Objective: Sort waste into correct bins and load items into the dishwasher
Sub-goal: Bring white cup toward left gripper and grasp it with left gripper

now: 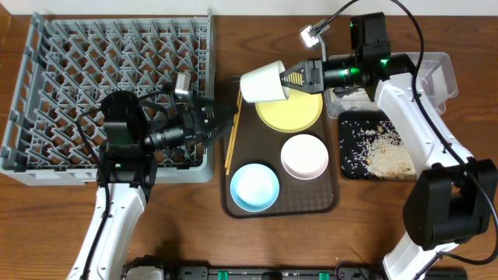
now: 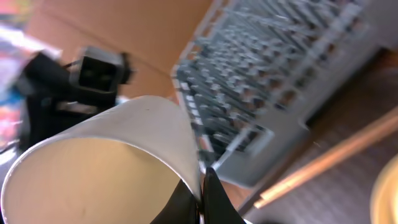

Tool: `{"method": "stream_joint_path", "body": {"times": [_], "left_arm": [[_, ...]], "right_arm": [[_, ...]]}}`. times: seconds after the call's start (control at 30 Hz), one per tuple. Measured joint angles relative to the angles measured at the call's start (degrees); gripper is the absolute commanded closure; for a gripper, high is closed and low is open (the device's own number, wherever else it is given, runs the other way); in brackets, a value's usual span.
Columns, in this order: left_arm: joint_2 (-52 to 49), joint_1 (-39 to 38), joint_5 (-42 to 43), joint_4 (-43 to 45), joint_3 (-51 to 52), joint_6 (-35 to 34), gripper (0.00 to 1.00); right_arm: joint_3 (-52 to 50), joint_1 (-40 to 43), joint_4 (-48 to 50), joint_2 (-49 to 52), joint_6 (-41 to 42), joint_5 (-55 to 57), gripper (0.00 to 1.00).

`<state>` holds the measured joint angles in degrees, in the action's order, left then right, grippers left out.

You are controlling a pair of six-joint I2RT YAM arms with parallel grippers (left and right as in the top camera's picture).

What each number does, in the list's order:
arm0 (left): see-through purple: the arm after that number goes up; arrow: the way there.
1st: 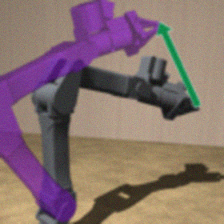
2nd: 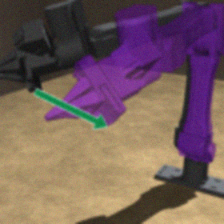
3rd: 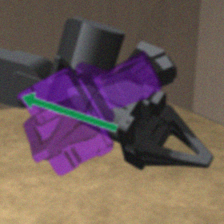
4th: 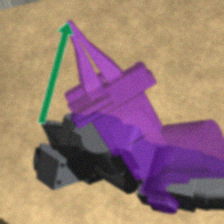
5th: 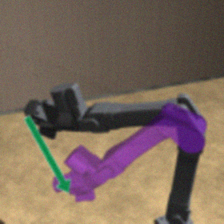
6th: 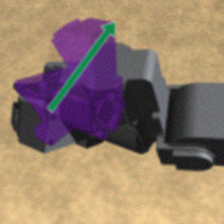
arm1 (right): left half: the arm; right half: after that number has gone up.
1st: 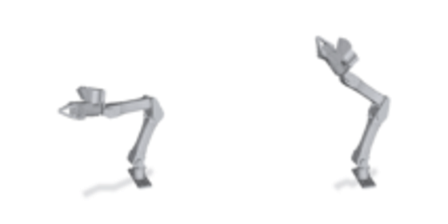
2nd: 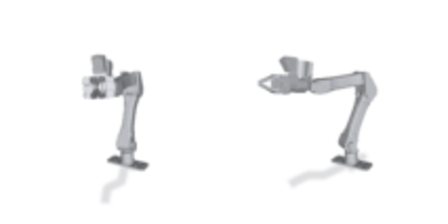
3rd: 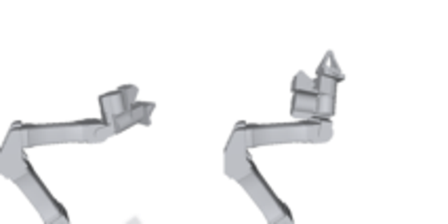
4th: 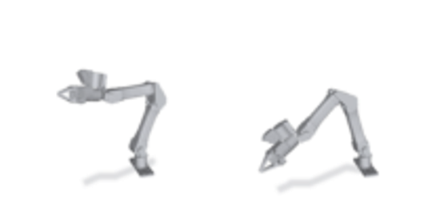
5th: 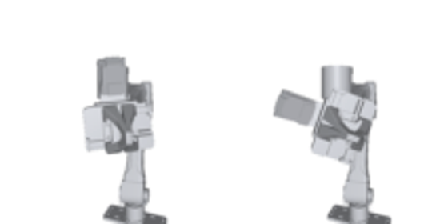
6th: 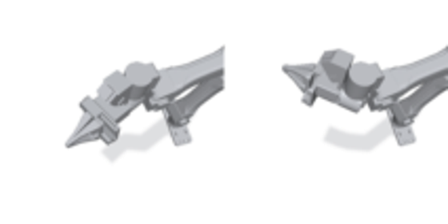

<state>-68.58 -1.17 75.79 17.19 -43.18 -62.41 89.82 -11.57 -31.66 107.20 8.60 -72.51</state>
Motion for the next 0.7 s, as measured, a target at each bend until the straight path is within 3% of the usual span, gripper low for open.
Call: {"method": "stream_joint_path", "body": {"times": [0.3, 0.7], "left_arm": [[-1.6, 0.0, 3.3, 0.2, 0.0, 3.9, 0.03], [-2.1, 0.0, 3.8, 0.2, 0.0, 4.0, 0.03]], "right_arm": [[0.0, -0.3, 2.0, 0.0, -1.2, -8.5, 0.99], [-0.8, -6.0, 2.2, 0.8, -1.7, -5.6, 0.99]]}}
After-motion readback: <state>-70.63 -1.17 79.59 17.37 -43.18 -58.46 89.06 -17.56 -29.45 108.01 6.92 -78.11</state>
